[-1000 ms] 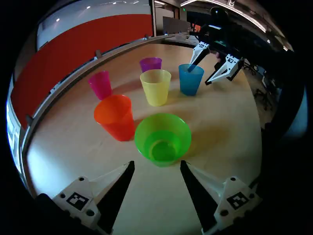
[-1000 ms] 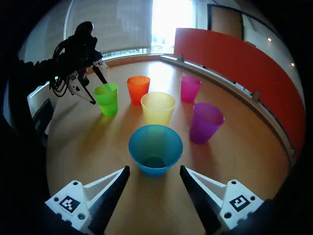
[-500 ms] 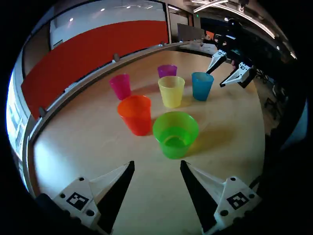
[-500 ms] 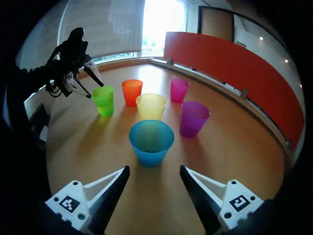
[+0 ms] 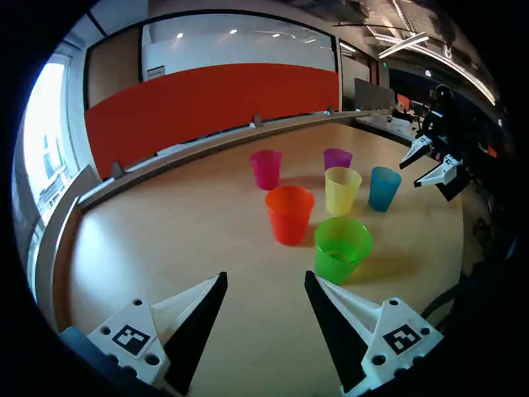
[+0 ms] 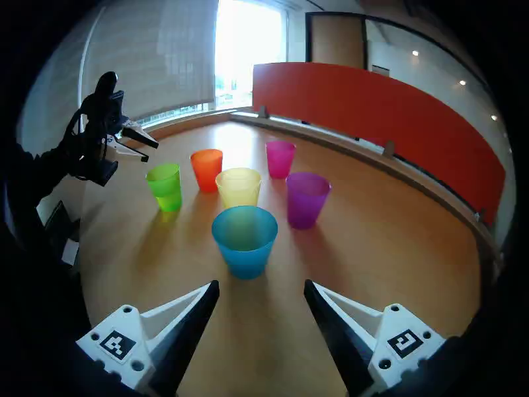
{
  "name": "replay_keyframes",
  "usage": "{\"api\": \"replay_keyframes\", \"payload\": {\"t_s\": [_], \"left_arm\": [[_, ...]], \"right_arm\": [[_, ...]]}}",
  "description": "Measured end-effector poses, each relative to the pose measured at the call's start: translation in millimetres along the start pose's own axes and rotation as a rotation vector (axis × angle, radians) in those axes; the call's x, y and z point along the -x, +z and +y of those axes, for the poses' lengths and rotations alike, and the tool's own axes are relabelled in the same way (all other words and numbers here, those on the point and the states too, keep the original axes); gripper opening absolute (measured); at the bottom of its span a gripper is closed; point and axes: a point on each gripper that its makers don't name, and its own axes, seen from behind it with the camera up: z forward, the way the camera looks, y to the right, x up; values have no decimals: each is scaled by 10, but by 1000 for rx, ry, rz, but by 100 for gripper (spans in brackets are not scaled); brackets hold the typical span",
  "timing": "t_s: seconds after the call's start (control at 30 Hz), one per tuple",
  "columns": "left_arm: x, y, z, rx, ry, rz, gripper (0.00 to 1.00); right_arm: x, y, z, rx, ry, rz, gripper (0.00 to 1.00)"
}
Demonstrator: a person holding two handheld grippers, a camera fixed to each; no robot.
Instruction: Pour water
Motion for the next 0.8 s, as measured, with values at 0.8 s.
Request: {"api": "replay_keyframes", "payload": {"t_s": [0.8], "left_arm": [[-265, -337, -340, -267, -63, 206, 86]], "right_arm": [[-429, -402, 442, 276, 166, 176, 100]]}}
